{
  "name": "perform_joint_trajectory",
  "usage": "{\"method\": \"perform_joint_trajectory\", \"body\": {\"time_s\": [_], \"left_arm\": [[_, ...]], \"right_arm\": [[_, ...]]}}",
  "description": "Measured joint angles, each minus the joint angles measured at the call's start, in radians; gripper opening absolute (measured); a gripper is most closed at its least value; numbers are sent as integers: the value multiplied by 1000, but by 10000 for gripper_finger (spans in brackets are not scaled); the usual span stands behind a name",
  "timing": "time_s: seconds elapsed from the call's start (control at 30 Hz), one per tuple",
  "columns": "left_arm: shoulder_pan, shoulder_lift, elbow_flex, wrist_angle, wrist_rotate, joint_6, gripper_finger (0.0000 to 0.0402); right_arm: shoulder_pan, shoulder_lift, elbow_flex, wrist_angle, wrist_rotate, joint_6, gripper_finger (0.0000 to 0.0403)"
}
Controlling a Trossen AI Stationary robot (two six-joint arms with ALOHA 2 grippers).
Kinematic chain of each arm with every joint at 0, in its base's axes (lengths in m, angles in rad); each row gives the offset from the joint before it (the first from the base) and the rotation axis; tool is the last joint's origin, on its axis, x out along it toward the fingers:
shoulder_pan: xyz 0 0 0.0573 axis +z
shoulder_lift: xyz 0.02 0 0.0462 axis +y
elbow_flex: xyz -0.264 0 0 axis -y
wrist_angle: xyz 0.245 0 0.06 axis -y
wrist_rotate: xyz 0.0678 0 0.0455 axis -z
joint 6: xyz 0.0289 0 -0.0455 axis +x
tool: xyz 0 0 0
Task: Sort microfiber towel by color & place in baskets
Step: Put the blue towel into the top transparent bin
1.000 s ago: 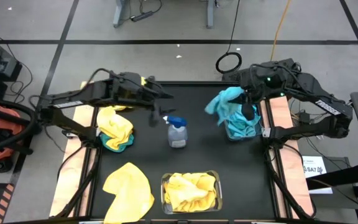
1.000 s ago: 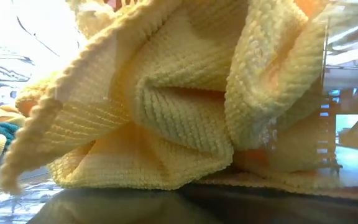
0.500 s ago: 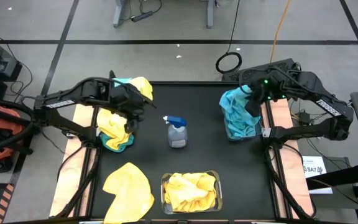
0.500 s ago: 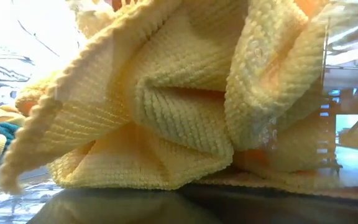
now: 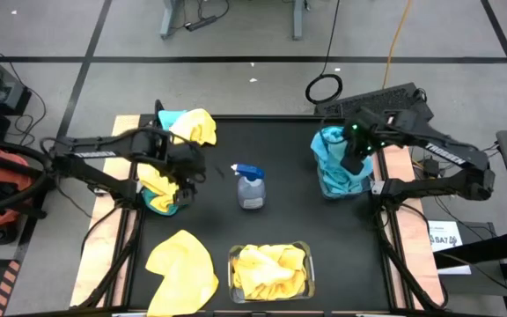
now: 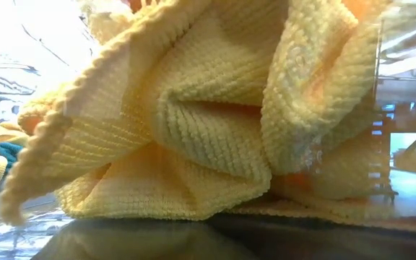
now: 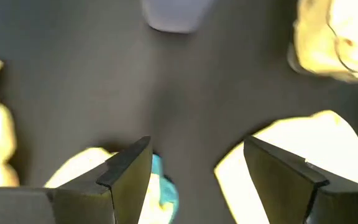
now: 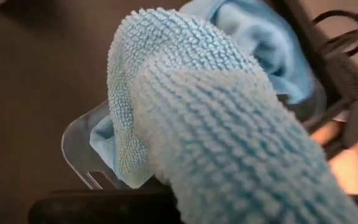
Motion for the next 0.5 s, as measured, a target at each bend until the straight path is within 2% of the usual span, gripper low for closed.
{"method": "perform_joint_trajectory", "body": {"time_s": [0.27, 0.5], "left_arm": [[-164, 0, -150, 128, 85, -120, 260], [-331, 0, -253, 266, 111, -266, 260]], "right_arm": [[-7, -24, -254, 174, -39, 0, 10], [-49, -24, -426, 298, -100, -21, 10]]}}
